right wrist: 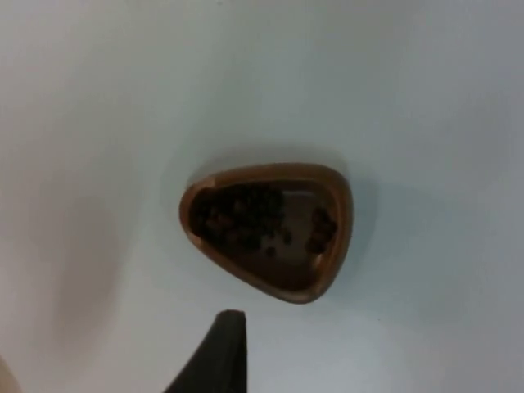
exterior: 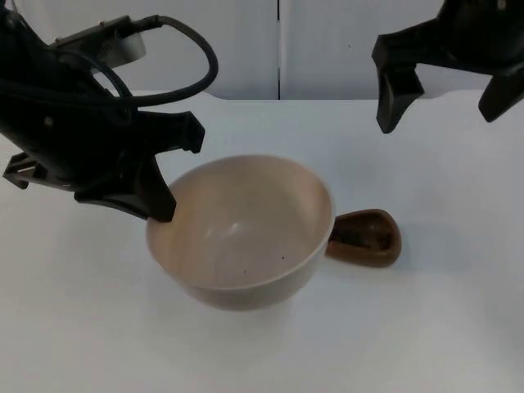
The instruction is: Pick up the bowl with the left hand and pour the coffee beans from the cup into the bowl with the right hand.
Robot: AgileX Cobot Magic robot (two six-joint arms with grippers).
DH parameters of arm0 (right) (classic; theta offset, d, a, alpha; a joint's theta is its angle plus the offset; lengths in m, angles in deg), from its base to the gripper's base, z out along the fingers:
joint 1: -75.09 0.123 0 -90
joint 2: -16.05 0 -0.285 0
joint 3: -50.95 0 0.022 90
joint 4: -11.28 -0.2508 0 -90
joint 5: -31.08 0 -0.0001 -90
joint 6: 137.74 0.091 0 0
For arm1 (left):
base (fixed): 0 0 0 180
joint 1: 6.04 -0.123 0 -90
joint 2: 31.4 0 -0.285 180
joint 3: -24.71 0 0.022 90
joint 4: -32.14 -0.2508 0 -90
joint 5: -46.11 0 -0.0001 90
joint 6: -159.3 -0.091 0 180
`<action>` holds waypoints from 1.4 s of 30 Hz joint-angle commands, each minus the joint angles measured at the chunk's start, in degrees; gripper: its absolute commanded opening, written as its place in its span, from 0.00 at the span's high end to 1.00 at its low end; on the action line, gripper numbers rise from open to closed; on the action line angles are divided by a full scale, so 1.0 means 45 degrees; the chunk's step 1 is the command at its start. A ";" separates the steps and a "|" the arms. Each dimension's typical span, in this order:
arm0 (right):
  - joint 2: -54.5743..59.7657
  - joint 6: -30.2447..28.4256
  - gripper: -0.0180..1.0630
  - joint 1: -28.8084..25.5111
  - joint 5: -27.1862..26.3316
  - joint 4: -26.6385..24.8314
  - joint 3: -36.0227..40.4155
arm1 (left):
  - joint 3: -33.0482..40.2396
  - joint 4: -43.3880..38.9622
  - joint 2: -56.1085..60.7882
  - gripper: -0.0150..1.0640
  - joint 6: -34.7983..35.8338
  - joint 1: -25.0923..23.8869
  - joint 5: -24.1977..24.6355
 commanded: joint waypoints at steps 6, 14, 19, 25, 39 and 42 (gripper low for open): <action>0.0113 0.0895 0.10 -0.0111 -0.1126 0.0284 0.0612 | -0.0054 0.0112 0.0022 0.99 0.0015 0.0069 -0.0030; 0.0920 0.1038 0.10 -0.0111 -0.1363 0.0018 0.0667 | -0.0054 0.0112 0.0022 0.99 0.0015 0.0069 -0.0030; 0.2109 0.1143 0.16 -0.0059 -0.2154 0.0012 0.0667 | -0.0054 0.0112 0.0022 0.99 0.0015 0.0069 -0.0030; 0.2826 0.1275 0.18 -0.0059 -0.2903 0.0012 0.0667 | -0.0054 0.0112 0.0022 0.99 0.0015 0.0069 -0.0030; 0.3801 0.1295 0.18 -0.0059 -0.3682 0.0036 0.0667 | -0.0054 0.0112 0.0022 0.99 0.0015 0.0069 -0.0030; 0.3956 0.1295 0.19 -0.0059 -0.3733 0.0062 0.0667 | -0.0054 0.0112 0.0022 0.99 0.0015 0.0069 -0.0030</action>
